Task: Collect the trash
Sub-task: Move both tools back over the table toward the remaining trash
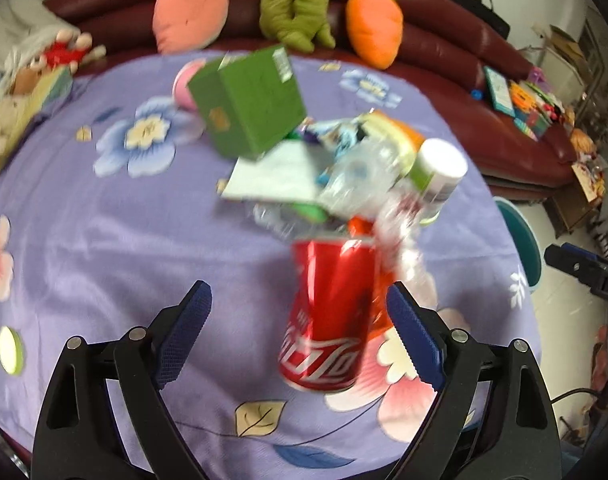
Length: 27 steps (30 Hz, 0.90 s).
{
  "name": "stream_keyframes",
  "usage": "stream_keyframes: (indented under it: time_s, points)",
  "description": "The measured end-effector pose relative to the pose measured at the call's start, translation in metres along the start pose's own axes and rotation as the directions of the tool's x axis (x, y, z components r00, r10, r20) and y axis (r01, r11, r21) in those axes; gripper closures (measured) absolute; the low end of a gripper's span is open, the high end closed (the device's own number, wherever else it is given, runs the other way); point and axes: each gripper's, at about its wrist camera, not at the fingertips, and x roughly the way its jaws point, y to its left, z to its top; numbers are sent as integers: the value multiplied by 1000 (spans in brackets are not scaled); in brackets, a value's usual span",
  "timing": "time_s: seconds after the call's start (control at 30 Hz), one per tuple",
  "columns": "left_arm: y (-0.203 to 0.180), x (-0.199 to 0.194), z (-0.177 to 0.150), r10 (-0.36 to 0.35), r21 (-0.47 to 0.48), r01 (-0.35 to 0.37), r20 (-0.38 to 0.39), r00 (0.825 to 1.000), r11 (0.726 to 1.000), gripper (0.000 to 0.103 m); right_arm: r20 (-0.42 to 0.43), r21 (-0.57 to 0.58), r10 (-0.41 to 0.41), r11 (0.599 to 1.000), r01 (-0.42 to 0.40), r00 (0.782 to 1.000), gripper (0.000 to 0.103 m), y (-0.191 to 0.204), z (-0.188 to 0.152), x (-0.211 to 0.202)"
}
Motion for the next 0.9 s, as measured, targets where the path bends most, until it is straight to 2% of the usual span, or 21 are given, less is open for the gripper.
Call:
stream_keyframes:
  time_s: [0.47,0.5,0.53,0.57,0.9]
  points:
    - [0,31,-17,-43,-14,42,-76,996,999,14,-38,-48,-16,999,14,999,19,27,6,15]
    - [0,32,-16,-40,-14,39,-72,997,999,16,-40,-51,-16,999,14,999,19,29,7,16]
    - [1,32,-16,-38,-14,37,-61,997,999,23,-44,-61,-17,998,14,999,19,33,8,18]
    - [1,30,-16,-38,-13,38,-55,998,999,45,-44,-66,-17,998,14,999,19,35,9,19]
    - [27,7,7,-60,-74,61,20,998,995,46,-7,-137,1,991,-2,1000,19,67,39,35]
